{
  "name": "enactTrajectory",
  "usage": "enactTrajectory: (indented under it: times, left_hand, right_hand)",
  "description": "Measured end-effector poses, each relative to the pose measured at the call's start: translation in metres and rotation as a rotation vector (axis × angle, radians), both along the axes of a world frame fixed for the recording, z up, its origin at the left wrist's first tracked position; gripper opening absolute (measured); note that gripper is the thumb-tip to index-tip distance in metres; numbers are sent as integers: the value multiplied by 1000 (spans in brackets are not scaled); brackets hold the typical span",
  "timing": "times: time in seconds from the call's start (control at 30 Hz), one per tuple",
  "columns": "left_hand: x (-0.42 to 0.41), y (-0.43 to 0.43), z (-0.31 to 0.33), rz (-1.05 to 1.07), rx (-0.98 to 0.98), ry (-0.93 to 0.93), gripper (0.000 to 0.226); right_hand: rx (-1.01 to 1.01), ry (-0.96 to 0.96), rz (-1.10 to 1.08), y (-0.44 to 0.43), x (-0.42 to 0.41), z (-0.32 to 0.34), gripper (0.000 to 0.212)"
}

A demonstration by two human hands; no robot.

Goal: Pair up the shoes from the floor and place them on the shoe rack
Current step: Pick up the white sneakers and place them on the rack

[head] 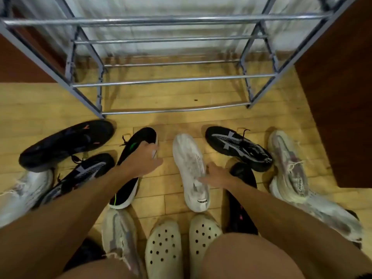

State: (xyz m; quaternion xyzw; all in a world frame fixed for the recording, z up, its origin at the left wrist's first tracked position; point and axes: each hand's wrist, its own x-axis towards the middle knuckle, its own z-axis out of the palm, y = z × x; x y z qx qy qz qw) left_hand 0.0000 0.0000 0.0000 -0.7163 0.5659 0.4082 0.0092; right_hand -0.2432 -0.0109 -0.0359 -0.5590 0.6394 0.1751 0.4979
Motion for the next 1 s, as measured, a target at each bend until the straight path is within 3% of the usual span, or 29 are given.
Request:
enactTrajectory:
  times: [0.17, 0.27, 0.4, 0.47, 0.53, 0.6, 0.67, 0.7, 0.8, 0.9, 1.0]
  left_hand:
    - [-12, 3, 6, 4, 42, 54, 49]
    - [-19, 7, 21, 2, 85, 110, 52]
    - [-20, 9, 61, 44, -1, 236, 6]
    - [-20, 14, 84, 106, -65, 289, 19]
    - [-16, 19, 101, 177, -100, 353, 58]
    - [-14, 27, 126, 301, -132, 496, 44]
    - [-11, 37, 157, 459, -147, 643, 14]
    - [-7, 43, 172, 518, -167, 691, 10]
    - [21, 69, 206, 650, -270, 776, 24]
    - [60, 105, 228, 735, -351, 773, 29]
    - [102, 148, 233, 840, -399, 715, 32]
  right_hand:
    - [90, -79, -200, 18, 4, -10, 53]
    - [10, -77, -124, 13, 4, 8, 43]
    - [-197, -99, 26, -5, 7, 60, 39]
    - [-278, -175, 59, -13, 13, 98, 40]
    - [-370, -275, 98, -19, 26, 139, 33]
    - [-407, -363, 100, -22, 43, 185, 24]
    - [-416, -413, 122, -24, 60, 223, 31]
    - [-428, -420, 147, -24, 70, 240, 35]
    - [-448, -478, 195, -14, 105, 286, 29]
    - [-428, -509, 227, 11, 149, 312, 45]
    - [-406, -413, 369, 45, 196, 312, 50]
